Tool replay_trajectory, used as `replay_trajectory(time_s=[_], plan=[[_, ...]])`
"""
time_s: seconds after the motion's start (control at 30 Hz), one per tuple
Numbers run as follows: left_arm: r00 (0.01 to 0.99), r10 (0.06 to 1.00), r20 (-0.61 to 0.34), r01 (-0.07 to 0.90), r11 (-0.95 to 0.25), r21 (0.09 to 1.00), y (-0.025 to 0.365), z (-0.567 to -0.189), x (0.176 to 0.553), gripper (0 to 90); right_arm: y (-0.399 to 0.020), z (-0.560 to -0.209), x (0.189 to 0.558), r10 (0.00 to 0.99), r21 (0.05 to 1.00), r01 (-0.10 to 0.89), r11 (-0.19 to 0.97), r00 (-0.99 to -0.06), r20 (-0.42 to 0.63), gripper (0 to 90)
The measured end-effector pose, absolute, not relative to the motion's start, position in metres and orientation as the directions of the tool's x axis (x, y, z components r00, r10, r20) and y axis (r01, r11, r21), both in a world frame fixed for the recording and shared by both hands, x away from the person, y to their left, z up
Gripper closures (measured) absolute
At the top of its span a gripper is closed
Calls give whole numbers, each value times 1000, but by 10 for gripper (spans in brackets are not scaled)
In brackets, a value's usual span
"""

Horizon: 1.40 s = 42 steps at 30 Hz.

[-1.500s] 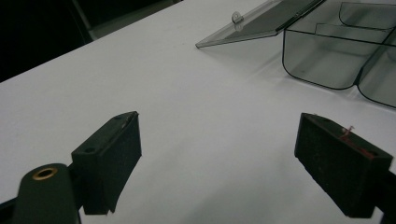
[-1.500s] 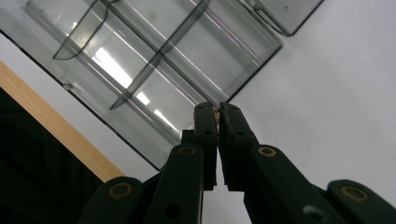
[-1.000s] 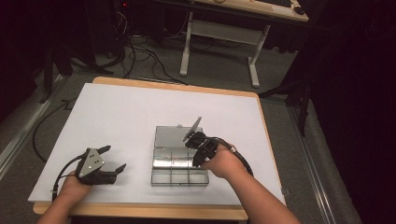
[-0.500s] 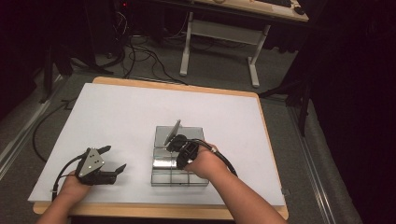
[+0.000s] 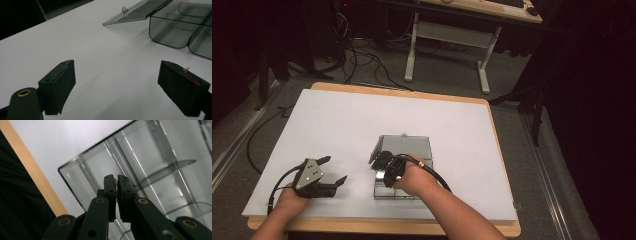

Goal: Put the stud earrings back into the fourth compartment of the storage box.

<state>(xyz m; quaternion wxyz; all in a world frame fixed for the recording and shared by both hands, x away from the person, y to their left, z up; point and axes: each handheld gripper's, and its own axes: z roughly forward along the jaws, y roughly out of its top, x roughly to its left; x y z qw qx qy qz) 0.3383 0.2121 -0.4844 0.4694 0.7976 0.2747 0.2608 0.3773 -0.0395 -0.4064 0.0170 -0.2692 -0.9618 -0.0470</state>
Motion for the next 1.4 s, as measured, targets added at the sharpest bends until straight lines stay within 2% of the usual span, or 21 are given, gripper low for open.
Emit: replay_trajectory(time_s=[0.53,0.87,0.93,1.2,1.4], plan=[[716,679,162,191,-414,890,212,-484,338,151,-26,-427,376,486,39,487,873,-873,30,864],[717,679,160,190,-411,892,212,-484,338,151,-25,-434,377,485,46,487,872,-874,35,852],[718,678,159,191,-411,891,212,-484,338,151,-25,-432,377,485,43,486,873,-874,38,815],[716,679,163,188,-412,891,212,-484,338,151,-34,-407,375,505,110,507,855,-862,47,790],[716,679,163,189,-414,890,212,-484,338,151,-52,-394,375,533,106,533,839,-846,34,772]])
